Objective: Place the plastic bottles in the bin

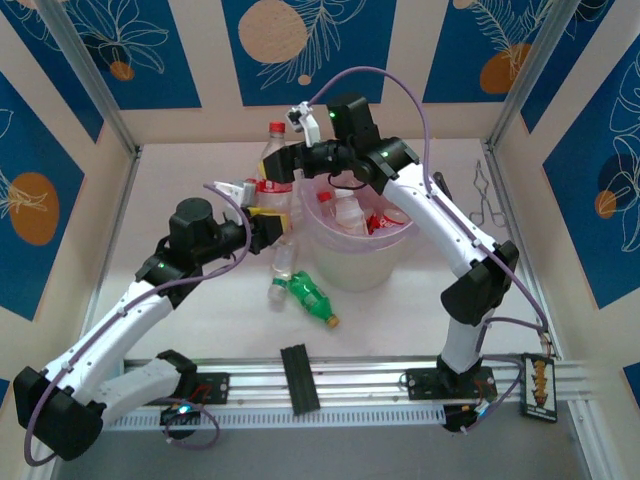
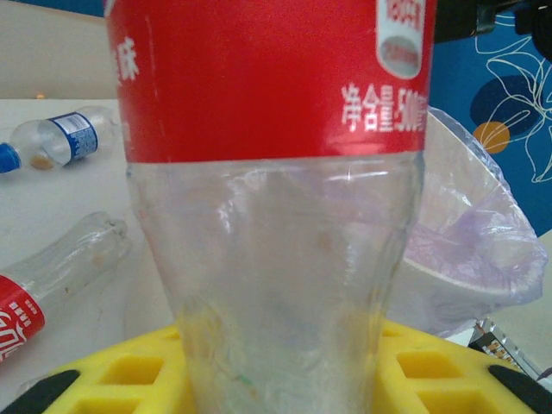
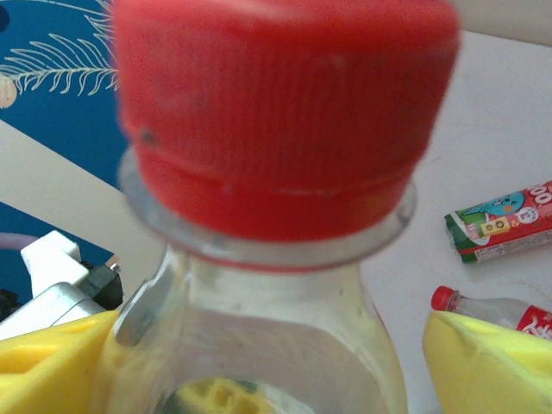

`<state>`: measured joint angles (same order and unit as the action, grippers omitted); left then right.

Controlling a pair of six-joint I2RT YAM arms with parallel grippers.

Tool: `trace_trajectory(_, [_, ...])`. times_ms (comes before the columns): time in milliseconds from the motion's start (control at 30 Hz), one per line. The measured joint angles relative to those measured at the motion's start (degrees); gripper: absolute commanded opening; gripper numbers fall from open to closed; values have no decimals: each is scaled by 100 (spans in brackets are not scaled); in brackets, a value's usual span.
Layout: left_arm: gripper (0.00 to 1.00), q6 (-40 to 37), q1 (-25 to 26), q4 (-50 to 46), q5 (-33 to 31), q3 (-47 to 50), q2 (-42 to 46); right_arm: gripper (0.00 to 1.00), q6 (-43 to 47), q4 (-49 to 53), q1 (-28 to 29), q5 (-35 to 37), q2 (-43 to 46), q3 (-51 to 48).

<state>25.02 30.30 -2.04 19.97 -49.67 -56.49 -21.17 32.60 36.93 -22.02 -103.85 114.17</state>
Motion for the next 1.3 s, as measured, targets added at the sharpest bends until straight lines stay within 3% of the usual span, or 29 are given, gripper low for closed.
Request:
trace_trajectory(67, [26,0,0,-7,-2,0,-11,72,-4,-4,11,-48,-13,4])
trace_trajectory(167, [37,0,0,-9,-4,0,-37,69,-17,-4,22,-52,-22,11])
trace_trajectory(300, [70,-20,0,-7,-4,0,-35,67,-13,0,22,-55,-24,22])
trace_trajectory(467, [99,-101,22,17,-57,2,105,62,7,-20,-2,-39,-24,24])
trace_trajectory(900, [97,-201,22,-55,-247,-4,813,61,9,-393,-787,116,426,407])
trace_trajectory(1133, [86,-284,22,-50,-304,-254,120,59,22,-610,-1777,245,1635,-61])
trace_trajectory(1233, [82,-293,22,-17,-282,-625,-479,50,118,-553,-2170,297,2059,-334])
trace_trajectory(1300, [80,-282,24,87,-216,-846,-879,50,236,-382,-2323,334,2197,-474])
